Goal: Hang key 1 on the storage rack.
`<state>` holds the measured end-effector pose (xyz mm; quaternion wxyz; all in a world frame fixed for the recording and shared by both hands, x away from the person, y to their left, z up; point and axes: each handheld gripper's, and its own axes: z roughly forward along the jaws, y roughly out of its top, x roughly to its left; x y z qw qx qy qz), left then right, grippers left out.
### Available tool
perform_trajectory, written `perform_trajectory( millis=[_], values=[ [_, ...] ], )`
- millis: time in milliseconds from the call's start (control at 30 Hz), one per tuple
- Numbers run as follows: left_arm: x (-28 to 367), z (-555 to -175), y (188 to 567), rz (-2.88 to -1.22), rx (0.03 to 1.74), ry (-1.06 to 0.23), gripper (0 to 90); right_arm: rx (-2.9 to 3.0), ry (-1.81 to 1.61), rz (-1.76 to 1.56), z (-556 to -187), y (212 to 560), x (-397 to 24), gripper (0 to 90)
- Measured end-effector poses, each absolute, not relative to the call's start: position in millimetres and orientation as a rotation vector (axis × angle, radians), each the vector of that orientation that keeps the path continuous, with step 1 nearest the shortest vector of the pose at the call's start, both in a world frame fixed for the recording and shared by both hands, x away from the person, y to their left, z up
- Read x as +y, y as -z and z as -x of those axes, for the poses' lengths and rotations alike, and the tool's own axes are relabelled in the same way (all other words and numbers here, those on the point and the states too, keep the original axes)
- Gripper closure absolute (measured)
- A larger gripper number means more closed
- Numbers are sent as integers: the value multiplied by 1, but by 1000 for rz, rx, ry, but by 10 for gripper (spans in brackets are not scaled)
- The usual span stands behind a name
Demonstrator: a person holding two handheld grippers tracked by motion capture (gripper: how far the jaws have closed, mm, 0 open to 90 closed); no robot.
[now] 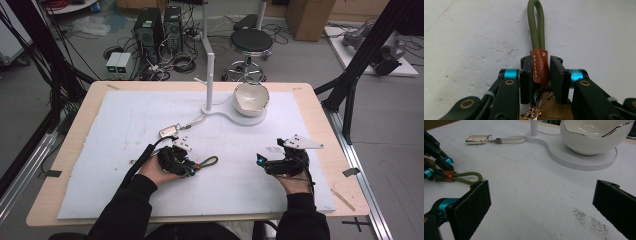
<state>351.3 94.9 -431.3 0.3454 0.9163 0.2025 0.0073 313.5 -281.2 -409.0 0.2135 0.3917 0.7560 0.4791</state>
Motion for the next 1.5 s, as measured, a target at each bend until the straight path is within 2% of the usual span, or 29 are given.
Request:
perform_trajectory(
  millis=[167, 533, 967, 1500],
  values=[
    [95, -352, 431, -2372, 529, 1, 759, 2098, -1328, -1088, -313, 409, -281, 8],
    [97, -351, 427, -2382, 531, -14, 781, 2093, -1330, -1084, -313, 409, -282, 8],
    [111, -356, 393, -2312, 557, -94, 780, 2092, -1318, -1079, -313, 409, -281, 7],
    [121, -376, 351, -2229, 573, -126, 780, 2085, -1319, -1084, -313, 409, -283, 8]
  ],
)
